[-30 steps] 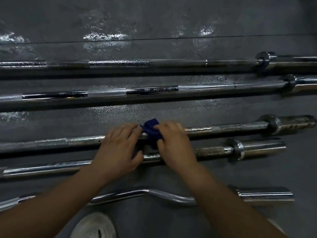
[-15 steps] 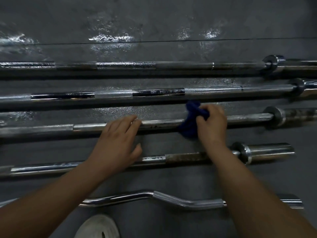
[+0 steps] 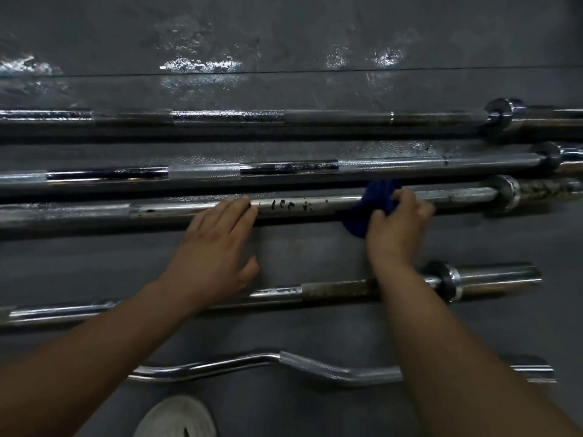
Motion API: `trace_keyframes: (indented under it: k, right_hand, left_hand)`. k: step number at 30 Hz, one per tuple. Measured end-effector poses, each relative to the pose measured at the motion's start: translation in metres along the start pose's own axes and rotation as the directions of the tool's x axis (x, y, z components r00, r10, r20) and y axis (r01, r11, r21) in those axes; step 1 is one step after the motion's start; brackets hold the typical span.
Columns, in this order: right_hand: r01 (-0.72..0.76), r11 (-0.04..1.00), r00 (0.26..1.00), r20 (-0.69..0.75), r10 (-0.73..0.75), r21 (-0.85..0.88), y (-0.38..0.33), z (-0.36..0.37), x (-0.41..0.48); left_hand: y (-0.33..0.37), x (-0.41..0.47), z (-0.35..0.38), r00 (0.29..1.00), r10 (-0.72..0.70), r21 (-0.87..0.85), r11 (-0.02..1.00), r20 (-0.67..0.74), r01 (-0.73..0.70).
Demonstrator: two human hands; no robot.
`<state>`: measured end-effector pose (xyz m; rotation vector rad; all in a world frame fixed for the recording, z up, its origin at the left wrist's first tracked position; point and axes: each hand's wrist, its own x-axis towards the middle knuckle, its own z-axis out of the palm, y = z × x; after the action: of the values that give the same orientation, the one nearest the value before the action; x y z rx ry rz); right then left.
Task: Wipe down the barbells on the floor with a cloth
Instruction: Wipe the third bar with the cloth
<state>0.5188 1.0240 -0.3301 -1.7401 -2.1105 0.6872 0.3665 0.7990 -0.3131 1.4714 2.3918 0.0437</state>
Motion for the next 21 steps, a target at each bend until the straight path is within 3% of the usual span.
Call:
trace_keyframes:
  k: [1,2,4,5,6,8,10,11,13,15,17,19,21]
  right_hand:
    - [0.01,1.0,1.0,0.005,-0.01,-0.018,-0.005,0.005,-0.007]
    - [0.138,0.99,0.99,0.043,-0.137,-0.04,-0.015,0.012,-0.019]
    - [0.424,0.905,0.886,0.216,-0.41,-0.023,-0.028,0.025,-0.043]
    - [0.472,0.881,0.848,0.269,-0.457,0.008,-0.027,0.026,-0.044]
    - [0.452,0.891,0.858,0.256,-0.445,0.033,-0.023,0.022,-0.038]
    - [0.139,0.982,0.981,0.116,-0.155,0.131,-0.008,0.008,-0.014]
    - [-0.219,0.947,0.975,0.021,0.22,0.234,-0.005,0.003,-0.006]
    - [-0.296,0.926,0.954,0.021,0.299,0.236,-0.015,0.008,-0.012]
    - [-0.336,0.88,0.941,0.15,0.302,0.337,-0.04,0.025,-0.033]
    - [-0.458,0.725,0.887,0.318,0.335,0.514,-0.056,0.035,-0.049]
    - [-0.604,0.435,0.787,0.411,0.46,0.668,-0.052,0.034,-0.041]
    - [-0.628,0.15,0.685,0.451,0.572,0.764,-0.044,0.033,-0.03]
    - [-0.663,0.159,0.652,0.461,0.602,0.731,-0.053,0.035,-0.039]
  left_hand:
    - [0.001,0.0,0.0,1.0,0.001,0.0,1.0,0.007,-0.001]
    - [0.002,0.001,0.001,1.0,-0.003,-0.002,1.0,0.013,0.003]
    - [0.003,0.002,0.001,1.0,-0.004,0.002,1.0,0.006,0.004]
    - [0.002,0.002,0.001,1.0,-0.004,0.007,1.0,0.004,0.004]
    - [0.0,0.002,0.002,1.0,-0.006,0.007,1.0,0.001,0.006]
    - [-0.006,0.002,0.003,1.0,-0.02,0.006,1.0,-0.016,0.02]
    - [-0.008,0.003,0.003,0.999,-0.029,0.022,0.999,-0.019,0.029]
    - [-0.006,0.004,0.003,0.999,-0.037,0.02,0.999,-0.01,0.037]
    - [-0.003,0.007,0.002,0.998,-0.062,0.013,0.998,-0.003,0.062]
    - [-0.001,0.008,0.002,0.997,-0.074,0.017,0.997,-0.002,0.074]
    - [-0.004,0.007,0.002,0.998,-0.068,0.01,0.998,-0.006,0.068]
    - [-0.005,0.005,0.002,0.998,-0.062,0.007,0.998,-0.009,0.062]
    - [-0.002,0.004,0.001,0.997,-0.072,-0.006,0.997,0.0,0.072]
